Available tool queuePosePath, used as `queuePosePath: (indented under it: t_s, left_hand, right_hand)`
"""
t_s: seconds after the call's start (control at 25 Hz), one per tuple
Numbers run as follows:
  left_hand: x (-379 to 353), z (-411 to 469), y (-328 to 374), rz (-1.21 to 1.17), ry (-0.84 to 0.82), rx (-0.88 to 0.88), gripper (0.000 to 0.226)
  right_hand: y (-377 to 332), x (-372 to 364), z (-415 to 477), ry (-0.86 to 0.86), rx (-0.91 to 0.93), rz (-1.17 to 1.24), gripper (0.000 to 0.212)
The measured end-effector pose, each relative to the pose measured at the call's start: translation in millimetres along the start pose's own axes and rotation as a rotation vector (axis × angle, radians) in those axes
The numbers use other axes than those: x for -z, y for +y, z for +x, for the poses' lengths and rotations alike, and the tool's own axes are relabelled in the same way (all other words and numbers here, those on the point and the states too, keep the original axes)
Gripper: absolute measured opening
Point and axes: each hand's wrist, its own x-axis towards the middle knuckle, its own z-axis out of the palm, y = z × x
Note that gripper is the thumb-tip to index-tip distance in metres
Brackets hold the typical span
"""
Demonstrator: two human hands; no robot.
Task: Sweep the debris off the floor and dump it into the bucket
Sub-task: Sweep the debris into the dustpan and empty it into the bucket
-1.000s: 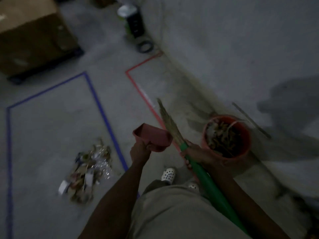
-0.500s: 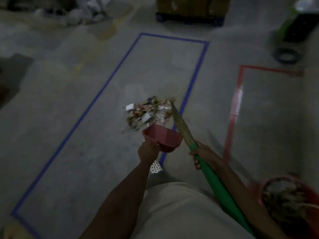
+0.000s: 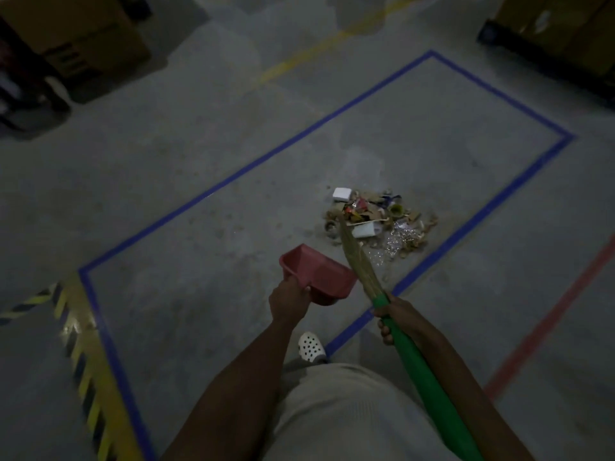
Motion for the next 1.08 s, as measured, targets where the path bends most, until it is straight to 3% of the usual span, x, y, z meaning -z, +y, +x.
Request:
queuePosePath:
  t_s: [0.32, 0.52, 0.76, 0.92, 1.08]
  left_hand:
    - [34, 96, -5, -0.060, -0.034, 0.057, 0.046]
    - [50, 156, 12, 0.053, -0.090, 0.021, 0.049]
    - [89, 236, 16, 0.186, -0.069, 0.007, 0.043]
    - [121, 299, 7, 0.357, -0.057, -0.070, 0.039]
    - [152, 388, -28, 0.484, -0.127, -0.286, 0.032]
  right_hand:
    - [-66, -10, 44, 0.059, -0.089, -0.114, 0.046]
    - [-125, 13, 101, 0.091, -0.139, -0.039, 0.039]
    - [-202, 7, 155, 0.110, -0.124, 0.032, 0.047]
    - [-227, -17, 184, 0.187, -0.142, 0.144, 0.048]
    - [-234, -73, 216, 0.330, -0.169, 0.328, 0.049]
